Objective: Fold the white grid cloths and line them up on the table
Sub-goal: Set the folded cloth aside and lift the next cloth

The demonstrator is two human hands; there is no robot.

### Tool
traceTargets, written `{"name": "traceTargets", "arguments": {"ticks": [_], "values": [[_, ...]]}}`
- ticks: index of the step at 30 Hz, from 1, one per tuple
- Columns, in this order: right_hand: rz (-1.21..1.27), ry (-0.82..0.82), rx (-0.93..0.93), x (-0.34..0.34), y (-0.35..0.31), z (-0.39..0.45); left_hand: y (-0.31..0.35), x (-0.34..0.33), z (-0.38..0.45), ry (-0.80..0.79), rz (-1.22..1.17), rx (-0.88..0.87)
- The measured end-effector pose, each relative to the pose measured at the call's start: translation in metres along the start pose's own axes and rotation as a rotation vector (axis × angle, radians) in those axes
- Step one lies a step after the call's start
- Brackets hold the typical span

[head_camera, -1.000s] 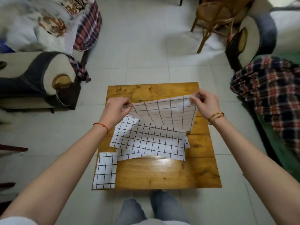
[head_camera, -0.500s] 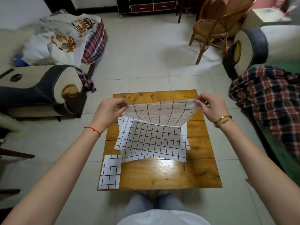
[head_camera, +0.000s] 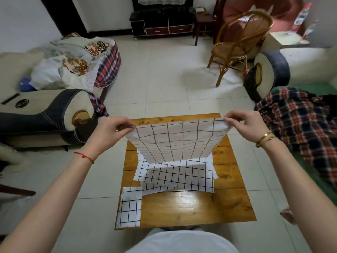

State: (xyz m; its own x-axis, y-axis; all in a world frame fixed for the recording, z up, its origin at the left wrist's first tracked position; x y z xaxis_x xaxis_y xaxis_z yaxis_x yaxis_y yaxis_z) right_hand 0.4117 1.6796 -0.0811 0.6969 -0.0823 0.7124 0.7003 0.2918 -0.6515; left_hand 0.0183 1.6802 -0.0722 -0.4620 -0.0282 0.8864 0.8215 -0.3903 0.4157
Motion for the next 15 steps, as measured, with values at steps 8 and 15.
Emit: {"name": "traceTargets", "arguments": {"ticks": [8, 15], "values": [[0.047, -0.063, -0.072, 0.000, 0.000, -0.002, -0.015, 0.002, 0.006, -0.114, -0.157, 0.049], [0.021, -0.027, -0.230, -0.034, 0.035, 0.010, -0.045, -0.044, 0.027, -0.105, -0.152, 0.107]]}}
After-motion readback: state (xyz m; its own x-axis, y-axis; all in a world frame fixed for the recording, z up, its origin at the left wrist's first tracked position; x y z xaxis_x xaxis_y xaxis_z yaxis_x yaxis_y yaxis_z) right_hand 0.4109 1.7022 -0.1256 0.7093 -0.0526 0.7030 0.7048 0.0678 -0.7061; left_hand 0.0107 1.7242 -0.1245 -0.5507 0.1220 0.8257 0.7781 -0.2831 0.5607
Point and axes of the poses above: each hand's wrist, its own z-axis towards the middle knuckle, its own x-axis out of the back of the hand, y = z × x, the point moved 7 cm from there along z, towards the middle knuckle, and after that the axes turned 8 degrees about z, right-handed, at the moved point
